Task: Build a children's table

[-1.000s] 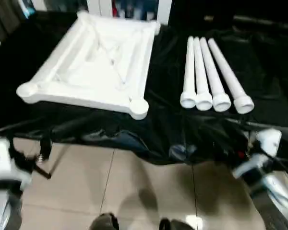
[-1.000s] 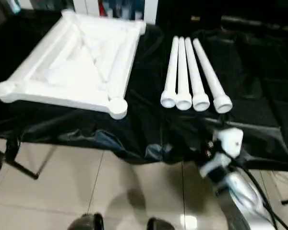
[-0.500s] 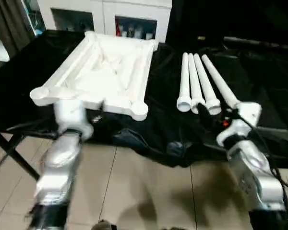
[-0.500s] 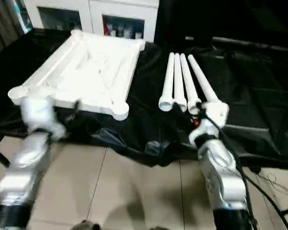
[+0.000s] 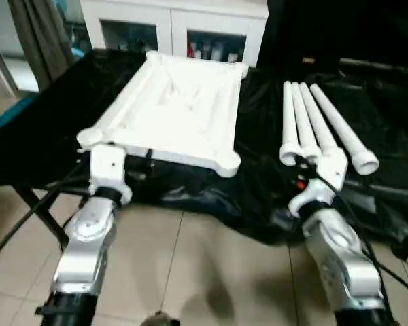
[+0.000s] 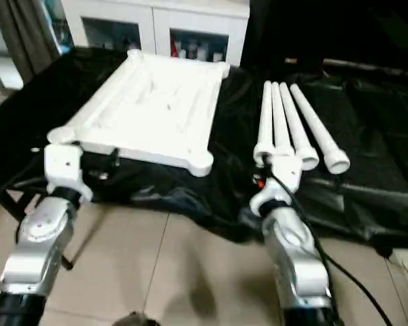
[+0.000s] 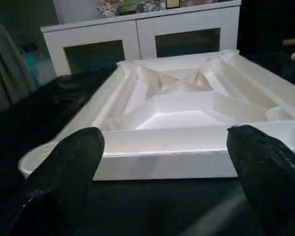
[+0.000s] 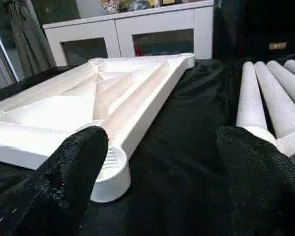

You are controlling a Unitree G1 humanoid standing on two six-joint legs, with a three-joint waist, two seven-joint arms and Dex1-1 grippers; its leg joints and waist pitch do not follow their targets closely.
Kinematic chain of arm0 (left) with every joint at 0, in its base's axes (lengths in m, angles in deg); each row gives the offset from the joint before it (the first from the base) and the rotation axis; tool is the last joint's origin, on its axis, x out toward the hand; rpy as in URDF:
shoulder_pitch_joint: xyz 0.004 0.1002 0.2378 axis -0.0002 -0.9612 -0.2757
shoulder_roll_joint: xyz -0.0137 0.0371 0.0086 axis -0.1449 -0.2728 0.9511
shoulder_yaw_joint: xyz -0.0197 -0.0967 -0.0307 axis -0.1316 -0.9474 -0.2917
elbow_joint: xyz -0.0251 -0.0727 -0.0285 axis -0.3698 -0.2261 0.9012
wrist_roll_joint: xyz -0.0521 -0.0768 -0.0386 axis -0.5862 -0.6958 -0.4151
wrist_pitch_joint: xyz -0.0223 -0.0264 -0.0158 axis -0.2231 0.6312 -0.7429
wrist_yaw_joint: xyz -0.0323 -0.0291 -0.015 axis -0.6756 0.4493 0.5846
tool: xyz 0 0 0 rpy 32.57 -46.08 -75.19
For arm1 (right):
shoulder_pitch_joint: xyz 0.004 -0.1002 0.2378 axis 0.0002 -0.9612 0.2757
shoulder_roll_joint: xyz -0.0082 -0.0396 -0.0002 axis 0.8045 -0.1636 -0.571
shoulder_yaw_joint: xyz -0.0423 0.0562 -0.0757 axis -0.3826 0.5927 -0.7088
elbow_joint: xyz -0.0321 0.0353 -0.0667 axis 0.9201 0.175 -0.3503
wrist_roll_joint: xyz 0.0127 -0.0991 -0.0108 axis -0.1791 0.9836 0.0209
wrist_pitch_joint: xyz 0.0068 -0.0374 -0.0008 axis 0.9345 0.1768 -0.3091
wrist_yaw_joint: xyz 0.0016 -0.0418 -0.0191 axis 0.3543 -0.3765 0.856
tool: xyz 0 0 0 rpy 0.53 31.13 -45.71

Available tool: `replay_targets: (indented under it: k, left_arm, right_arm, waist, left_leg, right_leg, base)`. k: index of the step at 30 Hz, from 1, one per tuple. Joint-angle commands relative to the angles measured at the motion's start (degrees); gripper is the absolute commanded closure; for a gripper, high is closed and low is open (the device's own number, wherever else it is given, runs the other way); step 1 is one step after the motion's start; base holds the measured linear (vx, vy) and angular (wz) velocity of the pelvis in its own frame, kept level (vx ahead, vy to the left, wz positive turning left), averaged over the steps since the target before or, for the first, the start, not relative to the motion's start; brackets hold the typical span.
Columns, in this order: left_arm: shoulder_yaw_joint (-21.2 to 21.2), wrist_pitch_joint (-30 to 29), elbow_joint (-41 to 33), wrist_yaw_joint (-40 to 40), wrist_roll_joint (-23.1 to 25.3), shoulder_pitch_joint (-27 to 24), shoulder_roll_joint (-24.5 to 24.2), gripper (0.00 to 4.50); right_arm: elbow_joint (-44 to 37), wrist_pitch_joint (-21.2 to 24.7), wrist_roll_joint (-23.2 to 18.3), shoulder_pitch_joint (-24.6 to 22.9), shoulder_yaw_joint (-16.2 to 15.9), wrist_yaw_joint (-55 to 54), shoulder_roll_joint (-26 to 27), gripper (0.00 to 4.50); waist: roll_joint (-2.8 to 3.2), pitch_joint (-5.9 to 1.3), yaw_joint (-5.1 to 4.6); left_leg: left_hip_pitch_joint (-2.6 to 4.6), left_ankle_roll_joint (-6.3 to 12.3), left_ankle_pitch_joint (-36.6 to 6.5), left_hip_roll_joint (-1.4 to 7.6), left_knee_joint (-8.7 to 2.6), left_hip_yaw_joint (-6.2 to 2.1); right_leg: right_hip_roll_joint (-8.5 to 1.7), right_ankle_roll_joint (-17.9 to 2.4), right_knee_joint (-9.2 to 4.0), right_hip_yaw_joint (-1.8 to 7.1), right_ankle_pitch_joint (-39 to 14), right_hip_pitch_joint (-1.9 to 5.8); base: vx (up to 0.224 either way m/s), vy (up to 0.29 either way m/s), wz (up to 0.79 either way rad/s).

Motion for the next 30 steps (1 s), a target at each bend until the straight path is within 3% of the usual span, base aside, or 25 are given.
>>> replay_targets:
  k: [1,2,3,4,5,6,7,8,9,10,11,13,14,16,19,20,21,22,23,24,25,26,27,28,30]
  left_arm:
    - [1.74,-0.88,-0.63,0.37,0.97,0.40,0.53,0.00]
    - [1.40,-1.51,-0.68,0.93,0.79,0.87,1.27,0.00]
    - [1.06,-1.60,-0.79,1.13,0.54,1.10,1.67,0.00]
    - [1.11,-1.61,-0.92,1.32,0.90,1.27,1.71,0.00]
    - [1.22,-1.53,-0.98,1.43,1.18,1.36,1.71,0.00]
    - [1.28,-1.28,-1.12,1.20,0.96,1.33,1.89,0.00]
    - [1.26,-1.88,-1.48,1.07,0.50,1.24,2.33,0.00]
    - [1.27,-1.88,-1.65,1.15,0.43,1.20,2.52,0.00]
    - [1.27,-1.88,-1.65,1.15,0.43,1.20,2.52,0.00]
    - [1.65,-2.72,-1.96,0.69,0.48,1.07,2.34,0.00]
    - [1.80,-2.93,-2.08,0.04,0.14,1.07,2.33,0.00]
    - [1.75,-2.93,-2.12,-0.08,0.12,1.39,2.45,0.00]
    - [1.57,-2.76,-2.26,-0.15,-0.16,1.62,2.57,0.00]
    - [1.26,-2.69,-2.54,-0.05,-0.55,1.87,2.74,0.00]
    - [1.09,-3.16,-2.96,-0.08,-0.46,1.92,2.69,0.00]
    - [0.94,-3.37,-3.24,-0.22,-0.53,1.77,2.64,0.00]
    - [0.92,-3.38,-3.26,-0.23,-0.54,1.76,2.64,0.00]
    - [0.85,-3.43,-3.34,-0.28,-0.59,1.71,2.63,0.00]
    - [0.79,-3.48,-3.27,-0.26,-0.64,1.73,2.66,0.00]
    - [0.79,-3.49,-3.25,-0.24,-0.65,1.72,2.65,0.00]
    - [0.82,-3.53,-3.18,-0.18,-0.63,1.78,2.69,0.00]
    - [0.84,-3.68,-3.34,-0.13,-0.65,1.62,2.75,0.00]
    - [0.78,-3.78,-3.51,-0.06,-0.71,1.53,2.85,0.00]
    - [0.78,-3.79,-3.53,-0.05,-0.71,1.52,2.86,0.00]
    - [0.71,-4.01,-3.88,-0.06,-0.71,1.29,2.95,0.00]
  right_arm:
    - [-0.55,-0.15,0.30,-0.50,1.13,-0.53,-0.43,0.52]
    - [-1.20,0.06,0.30,-0.63,1.25,-0.77,-0.24,0.52]
    - [-1.29,0.13,0.42,-0.67,1.48,-1.00,-0.09,0.52]
    - [-1.30,0.16,0.44,-0.69,1.72,-1.12,0.01,0.52]
    - [-1.28,0.20,0.39,-0.66,1.89,-1.11,0.01,0.52]
    - [-1.30,0.24,0.35,-0.65,2.01,-1.08,-0.02,0.52]
    - [-1.40,0.47,0.41,-0.51,2.23,-1.06,-0.05,0.52]
    - [-1.42,0.63,0.36,-0.38,2.35,-0.99,-0.13,0.52]
    - [-1.42,0.63,0.36,-0.38,2.35,-0.99,-0.13,0.52]
    - [-1.50,1.20,0.17,-0.03,2.40,-0.75,-0.36,0.52]
    - [-1.49,1.89,-0.09,0.42,2.35,-0.33,-0.72,0.52]
    - [-1.36,2.24,0.06,0.96,2.19,0.17,-1.16,0.52]
    - [-1.29,2.32,0.23,1.24,2.07,0.35,-1.29,0.52]
    - [-1.33,2.28,0.23,1.50,2.11,0.55,-1.18,0.52]
    - [-1.48,2.45,0.44,1.87,1.97,0.75,-1.30,0.52]
    - [-1.51,2.62,0.21,2.09,1.91,0.79,-1.24,0.52]
    - [-1.51,2.64,0.19,2.11,1.90,0.80,-1.24,0.52]
    - [-1.53,2.69,0.10,2.18,1.85,0.84,-1.22,0.52]
    - [-1.53,2.73,0.08,2.25,1.79,0.98,-1.22,0.52]
    - [-1.56,2.78,0.10,2.25,1.78,1.02,-1.20,0.52]
    - [-1.57,2.89,0.13,2.29,1.86,1.15,-1.20,0.52]
    - [-1.71,3.02,0.28,2.16,1.70,1.51,-1.27,0.52]
    - [-1.70,3.08,0.28,2.12,1.66,1.72,-1.35,0.52]
    - [-1.70,3.09,0.28,2.12,1.66,1.74,-1.36,0.52]
    - [-1.62,3.13,0.28,2.14,1.70,1.95,-1.48,0.52]
  waist:
    - [0.37,-3.49,-0.58]
    - [0.57,-3.47,-0.23]
    - [1.34,-3.44,-0.63]
    - [2.49,-2.94,-1.80]
    - [3.25,-2.71,-1.26]
    - [2.55,-3.29,-1.32]
    - [2.78,-2.99,-0.08]
    - [2.06,-3.85,-0.11]
    - [0.44,-4.64,-0.57]
    - [-1.68,-4.69,0.00]
    - [-1.14,-3.14,1.18]
    - [0.56,-2.33,2.12]
    - [1.27,-3.00,0.36]
    - [2.35,-3.19,-0.97]
    - [1.35,-1.77,-1.99]
    - [1.18,-0.88,-3.37]
    - [1.95,-0.33,-4.00]
    - [3.39,-0.84,-4.26]
    - [4.29,-0.21,-2.78]
    - [3.75,-1.29,-0.98]
    - [1.33,-1.77,-3.22]
    - [-1.65,-0.96,-0.80]
    - [-1.02,-1.36,-0.24]
    - [-1.29,-1.55,0.68]
    - [0.05,-2.97,1.22]
  left_leg:
    - [2.72,-7.90,-21.24,9.11,-9.83,-4.79]
    - [3.95,-16.93,-31.39,8.49,-8.01,-5.34]
    - [4.66,-19.49,-35.51,8.98,-7.98,-6.09]
    - [3.73,-22.45,-42.06,11.76,-10.89,-8.32]
    - [0.54,-22.83,-47.76,13.86,-15.82,-7.20]
    - [1.16,-20.77,-47.44,13.52,-15.69,-7.52]
    - [0.63,-19.44,-46.36,11.88,-16.05,-5.17]
    - [1.04,-20.05,-42.46,9.23,-14.62,-3.52]
    - [1.97,-20.01,-37.34,6.92,-11.92,-2.82]
    - [2.38,-12.36,-12.93,3.81,3.57,-7.38]
    - [-4.15,-6.69,1.02,0.85,4.61,-8.88]
    - [-1.86,-8.21,-0.62,4.40,0.93,-9.06]
    - [1.08,-8.82,-14.99,8.59,-4.61,-10.41]
    - [1.72,-9.80,-26.05,8.63,-6.05,-10.26]
    - [3.20,-11.13,-40.43,6.88,-5.74,-9.00]
    - [6.67,-10.39,-41.18,5.60,-3.00,-7.82]
    - [7.61,-10.52,-43.11,5.73,-3.10,-7.71]
    - [1.86,-10.14,-50.00,7.76,-9.58,-8.32]
    - [-1.17,-11.10,-57.06,8.30,-13.92,-7.21]
    - [2.91,-9.39,-54.00,7.71,-12.87,-5.74]
    - [5.53,-7.04,-48.52,8.28,-10.40,-6.80]
    - [2.60,-3.11,-15.98,3.79,5.59,-5.16]
    - [-0.25,-1.45,-8.19,4.07,7.18,-6.63]
    - [-2.98,-1.61,-4.86,3.79,6.14,-7.25]
    - [-0.90,0.15,-0.60,3.90,0.61,-6.11]
  right_leg:
    - [-2.85,-3.12,-3.01,2.39,-2.49,0.61]
    - [-4.01,-5.96,-4.91,4.02,-8.95,-0.56]
    - [-3.13,-5.88,-5.18,3.64,-11.83,-0.75]
    - [-0.74,-2.60,-3.80,2.12,-12.39,0.30]
    - [1.19,0.03,1.97,0.18,-7.32,2.30]
    - [1.70,1.05,3.08,-0.53,-4.26,2.59]
    - [1.80,0.50,3.25,-0.37,-3.79,2.07]
    - [-0.16,-0.96,0.84,1.37,-8.20,2.46]
    - [-2.88,-2.20,-1.53,3.14,-13.20,1.85]
    - [-14.06,-4.61,-10.00,7.65,-26.92,-0.03]
    - [-10.07,0.10,-9.02,6.20,-29.82,5.96]
    - [-9.42,-1.46,-9.42,3.61,-31.62,4.27]
    - [-3.24,-3.04,-6.28,2.01,-20.79,2.74]
    - [-3.76,-6.10,-5.50,2.31,-12.20,3.40]
    - [-4.97,-1.79,-9.30,1.66,-37.08,3.75]
    - [-4.60,2.08,-13.28,-1.66,-51.50,2.85]
    - [-3.29,2.82,-14.07,-4.05,-51.53,2.85]
    - [-0.96,2.20,-4.05,-3.92,-36.39,10.25]
    - [1.41,1.34,4.56,-3.40,-24.46,12.99]
    - [2.42,0.64,3.74,-1.75,-16.00,9.91]
    - [-0.26,0.73,0.98,1.76,-20.58,8.54]
    - [-11.07,-2.79,-14.77,8.43,-58.39,9.12]
    - [-12.37,-4.40,-14.28,9.88,-57.56,11.38]
    - [-9.69,-5.18,-12.44,8.14,-47.17,13.57]
    - [-3.60,-7.82,-10.82,4.01,-28.47,13.50]
  base:
    - [-0.088,0.097,0.06]
    - [-0.091,0.068,0.11]
    - [-0.091,0.068,0.11]
    - [-0.094,0.037,0.04]
    - [-0.116,-0.001,0.06]
    - [-0.116,-0.001,0.06]
    - [-0.112,-0.049,0.19]
    - [-0.096,-0.094,0.12]
    - [-0.096,-0.094,0.12]
    - [-0.081,-0.114,-0.18]
    - [-0.017,-0.071,-0.44]
    - [-0.025,-0.037,-0.35]
    - [-0.097,0.007,0.05]
    - [-0.087,0.003,0.02]
    - [-0.056,0.007,-0.10]
    - [0.000,0.000,0.00]
    - [0.000,0.000,0.00]
    - [-0.058,0.012,-0.14]
    - [0.000,0.000,0.00]
    - [0.000,0.000,0.00]
    - [0.104,-0.098,-0.03]
    - [0.161,-0.076,-0.17]
    - [0.161,-0.076,-0.17]
    - [0.147,-0.017,-0.08]
    - [0.125,-0.016,0.12]
